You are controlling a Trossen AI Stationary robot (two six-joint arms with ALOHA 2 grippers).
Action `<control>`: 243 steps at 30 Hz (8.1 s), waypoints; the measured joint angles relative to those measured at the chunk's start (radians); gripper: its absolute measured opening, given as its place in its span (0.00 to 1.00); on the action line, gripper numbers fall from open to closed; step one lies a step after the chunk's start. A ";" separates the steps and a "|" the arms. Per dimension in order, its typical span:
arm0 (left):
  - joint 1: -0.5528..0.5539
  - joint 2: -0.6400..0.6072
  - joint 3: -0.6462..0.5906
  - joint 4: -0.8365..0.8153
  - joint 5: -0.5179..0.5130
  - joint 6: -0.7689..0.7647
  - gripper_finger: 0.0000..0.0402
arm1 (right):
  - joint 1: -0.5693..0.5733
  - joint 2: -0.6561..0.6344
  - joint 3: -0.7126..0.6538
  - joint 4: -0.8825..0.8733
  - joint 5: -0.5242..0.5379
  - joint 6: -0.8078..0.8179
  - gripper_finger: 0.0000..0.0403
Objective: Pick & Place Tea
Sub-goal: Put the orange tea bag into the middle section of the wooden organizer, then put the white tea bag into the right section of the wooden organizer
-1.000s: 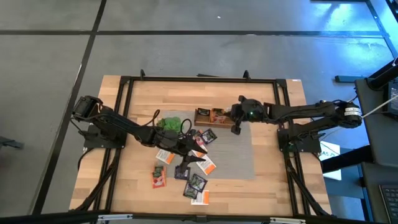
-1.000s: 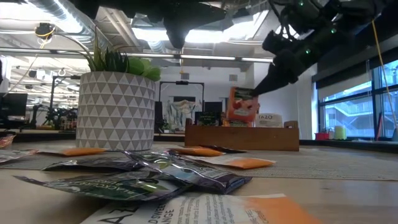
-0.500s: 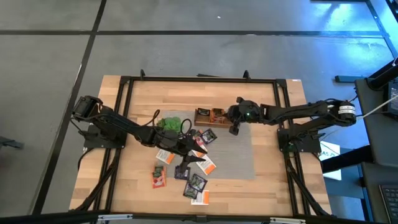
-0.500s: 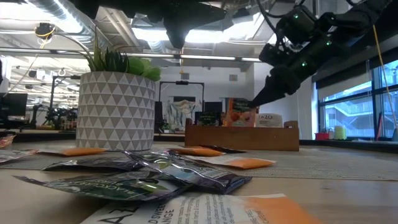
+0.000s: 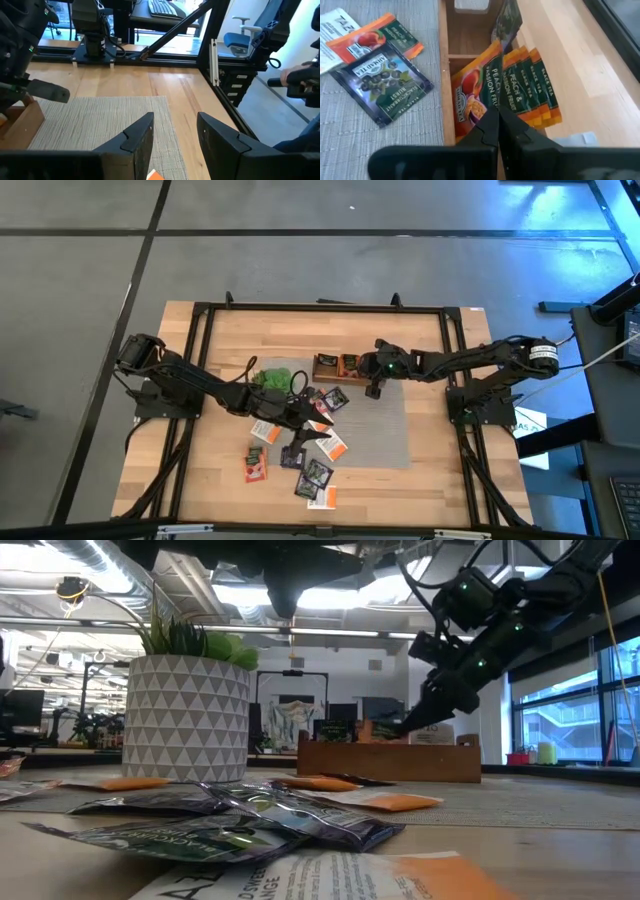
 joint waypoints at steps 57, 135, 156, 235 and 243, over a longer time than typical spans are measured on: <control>-0.083 0.248 0.000 0.049 -0.139 -0.317 0.19 | 0.537 0.387 0.088 0.407 -0.210 0.211 0.30; -0.005 0.324 0.000 -0.098 -0.040 -1.037 0.45 | 0.597 0.454 0.119 0.283 -0.162 -0.021 0.30; -0.011 0.325 0.000 -0.090 0.009 -1.137 0.46 | 0.597 0.454 0.118 0.287 -0.152 -0.018 0.30; -0.012 0.304 0.183 -0.075 0.134 -0.533 0.01 | 0.597 -0.009 0.116 0.088 -0.151 0.237 0.30; -0.012 0.303 0.204 -0.107 0.134 -0.500 0.01 | 0.597 -0.009 0.116 -0.015 -0.178 0.371 0.30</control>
